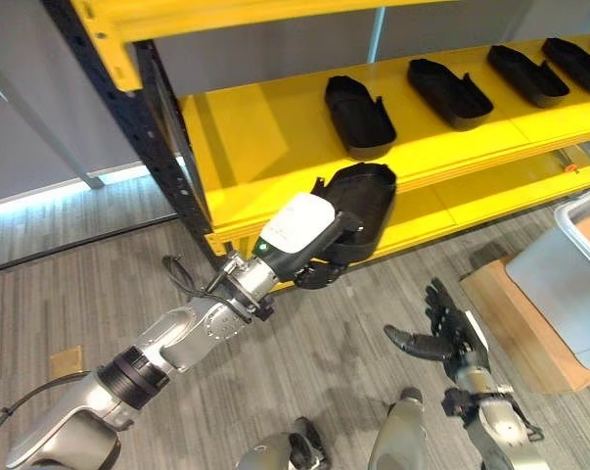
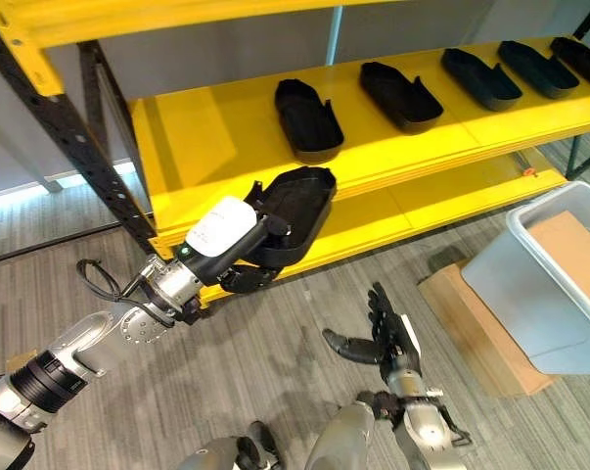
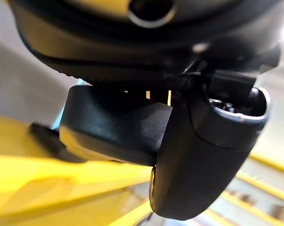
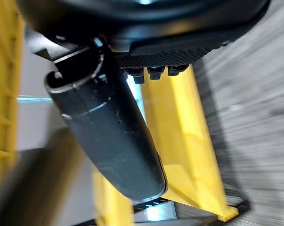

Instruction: Move parts from the plastic box to the shelf.

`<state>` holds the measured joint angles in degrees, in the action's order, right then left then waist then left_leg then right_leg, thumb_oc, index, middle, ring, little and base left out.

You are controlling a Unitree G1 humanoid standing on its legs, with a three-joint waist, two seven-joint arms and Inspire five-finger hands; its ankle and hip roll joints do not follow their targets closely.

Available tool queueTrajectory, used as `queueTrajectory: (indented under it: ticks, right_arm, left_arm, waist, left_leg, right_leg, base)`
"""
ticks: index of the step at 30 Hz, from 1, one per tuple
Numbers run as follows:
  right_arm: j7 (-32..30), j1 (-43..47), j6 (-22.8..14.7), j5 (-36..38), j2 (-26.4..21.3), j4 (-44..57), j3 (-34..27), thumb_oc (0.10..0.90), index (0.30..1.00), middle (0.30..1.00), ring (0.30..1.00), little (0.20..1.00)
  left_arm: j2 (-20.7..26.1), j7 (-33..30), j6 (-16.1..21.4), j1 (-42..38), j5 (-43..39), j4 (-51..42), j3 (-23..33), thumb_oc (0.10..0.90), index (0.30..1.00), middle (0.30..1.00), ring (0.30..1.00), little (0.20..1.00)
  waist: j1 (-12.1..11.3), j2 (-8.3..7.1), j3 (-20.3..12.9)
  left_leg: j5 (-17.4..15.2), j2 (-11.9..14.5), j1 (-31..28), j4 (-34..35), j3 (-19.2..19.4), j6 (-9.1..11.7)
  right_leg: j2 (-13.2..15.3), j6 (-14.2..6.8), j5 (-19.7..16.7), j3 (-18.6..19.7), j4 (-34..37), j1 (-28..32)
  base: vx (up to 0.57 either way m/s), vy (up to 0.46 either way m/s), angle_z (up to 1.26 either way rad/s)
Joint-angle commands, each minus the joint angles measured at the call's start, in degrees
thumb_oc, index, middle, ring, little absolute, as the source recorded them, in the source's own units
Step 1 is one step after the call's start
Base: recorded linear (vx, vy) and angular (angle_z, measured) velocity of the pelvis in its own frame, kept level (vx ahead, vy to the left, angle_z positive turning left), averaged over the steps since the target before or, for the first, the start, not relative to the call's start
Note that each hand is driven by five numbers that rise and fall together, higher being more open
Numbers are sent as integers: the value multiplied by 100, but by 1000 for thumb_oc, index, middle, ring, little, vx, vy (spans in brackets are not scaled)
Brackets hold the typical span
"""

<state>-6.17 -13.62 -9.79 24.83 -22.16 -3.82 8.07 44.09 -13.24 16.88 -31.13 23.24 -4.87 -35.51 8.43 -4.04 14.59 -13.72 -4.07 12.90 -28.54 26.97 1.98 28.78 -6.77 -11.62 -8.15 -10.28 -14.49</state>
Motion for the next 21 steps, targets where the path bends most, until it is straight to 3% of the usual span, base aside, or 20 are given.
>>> queueTrajectory:
  ticks: [1, 6, 10, 14, 16, 21]
  right_arm:
    - [27, 411, -634, -82, -543, 636, -438, 900, 1000, 1000, 1000, 1000]
    - [14, 370, -634, -108, -547, 656, -474, 900, 1000, 1000, 1000, 1000]
    - [-5, 357, -603, -120, -599, 647, -508, 900, 1000, 1000, 1000, 1000]
    - [-31, 370, -596, -148, -627, 625, -565, 900, 1000, 1000, 1000, 1000]
    - [-44, 315, -592, -176, -642, 601, -617, 900, 1000, 1000, 1000, 1000]
    - [-30, 331, -580, -150, -659, 577, -585, 900, 1000, 1000, 1000, 1000]
  left_arm:
    - [-317, -540, 387, -371, -162, -857, 829, 400, 300, 300, 300, 300]
    - [-338, -709, 423, -459, -178, -1040, 950, 400, 300, 300, 300, 300]
    - [-407, -823, 432, -672, -142, -1044, 934, 400, 300, 300, 300, 300]
    - [-390, -856, 410, -691, -164, -1052, 1029, 400, 300, 300, 300, 300]
    - [-382, -913, 368, -629, -160, -1025, 1166, 400, 300, 300, 300, 300]
    - [-448, -932, 299, -586, -93, -840, 1169, 400, 300, 300, 300, 300]
  waist:
    - [-27, 159, -314]
    - [-76, 82, -362]
    - [-140, -33, -493]
    - [-198, -34, -602]
    - [-255, -23, -695]
    - [-287, 2, -754]
  left_leg:
    - [512, 1632, -195, 708, -896, 193]
    - [458, 1671, -198, 400, -873, 260]
    - [384, 1687, -64, 49, -965, 400]
    - [412, 1829, 46, -61, -1021, 509]
    - [507, 2034, 22, -51, -1047, 639]
    - [720, 2191, -133, 111, -1029, 760]
  right_leg:
    - [197, -823, -1203, -139, 852, 718]
    - [268, -823, -1217, -421, 1120, 677]
    - [251, -823, -1392, -420, 1229, 1027]
    - [121, -823, -1190, -486, 1316, 1217]
    - [7, -823, -832, -568, 1355, 1369]
    - [-96, -823, -575, -621, 1330, 1483]
  base:
    - [12, -27, 54]
    - [35, -58, 13]
    - [30, -117, 34]
    - [3, -102, -12]
    - [20, -161, -13]
    - [23, -91, -2]
